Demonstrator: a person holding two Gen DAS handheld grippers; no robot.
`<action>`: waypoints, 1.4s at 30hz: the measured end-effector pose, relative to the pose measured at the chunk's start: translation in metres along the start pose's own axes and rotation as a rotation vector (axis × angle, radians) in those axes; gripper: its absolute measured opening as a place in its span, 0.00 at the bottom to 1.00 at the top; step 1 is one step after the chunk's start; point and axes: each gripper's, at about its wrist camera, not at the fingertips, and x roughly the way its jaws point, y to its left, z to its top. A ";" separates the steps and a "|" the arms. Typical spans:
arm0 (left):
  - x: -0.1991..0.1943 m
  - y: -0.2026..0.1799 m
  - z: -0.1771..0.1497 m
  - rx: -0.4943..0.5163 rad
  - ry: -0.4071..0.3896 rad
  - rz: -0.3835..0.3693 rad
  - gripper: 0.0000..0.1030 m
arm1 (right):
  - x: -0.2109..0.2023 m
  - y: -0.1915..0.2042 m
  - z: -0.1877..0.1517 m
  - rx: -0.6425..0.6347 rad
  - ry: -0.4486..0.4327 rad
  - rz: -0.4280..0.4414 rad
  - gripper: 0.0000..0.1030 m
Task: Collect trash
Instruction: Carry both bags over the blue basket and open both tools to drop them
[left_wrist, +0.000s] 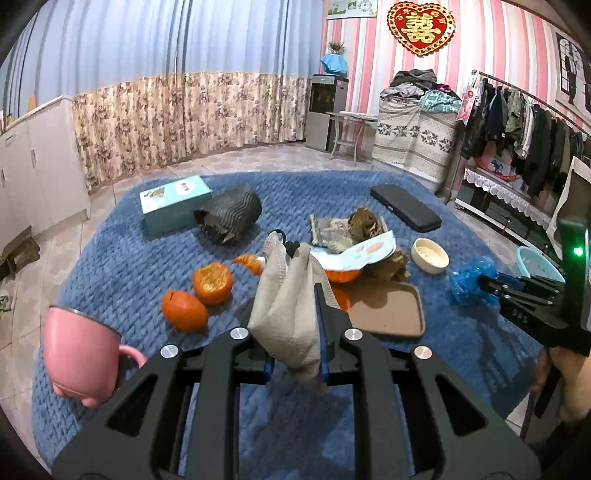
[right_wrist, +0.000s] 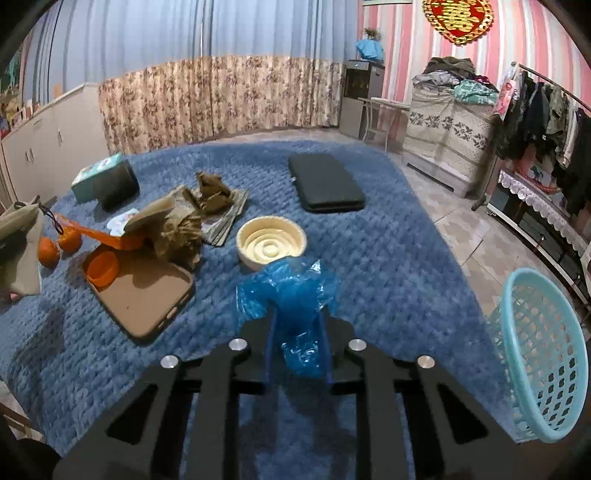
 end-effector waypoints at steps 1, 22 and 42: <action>0.000 -0.002 0.003 -0.001 -0.003 -0.004 0.15 | -0.003 -0.006 0.000 0.016 -0.008 0.001 0.18; 0.016 -0.160 0.064 0.113 -0.113 -0.176 0.15 | -0.119 -0.230 -0.022 0.392 -0.189 -0.419 0.18; 0.059 -0.352 0.055 0.259 -0.052 -0.452 0.16 | -0.115 -0.309 -0.069 0.572 -0.150 -0.466 0.18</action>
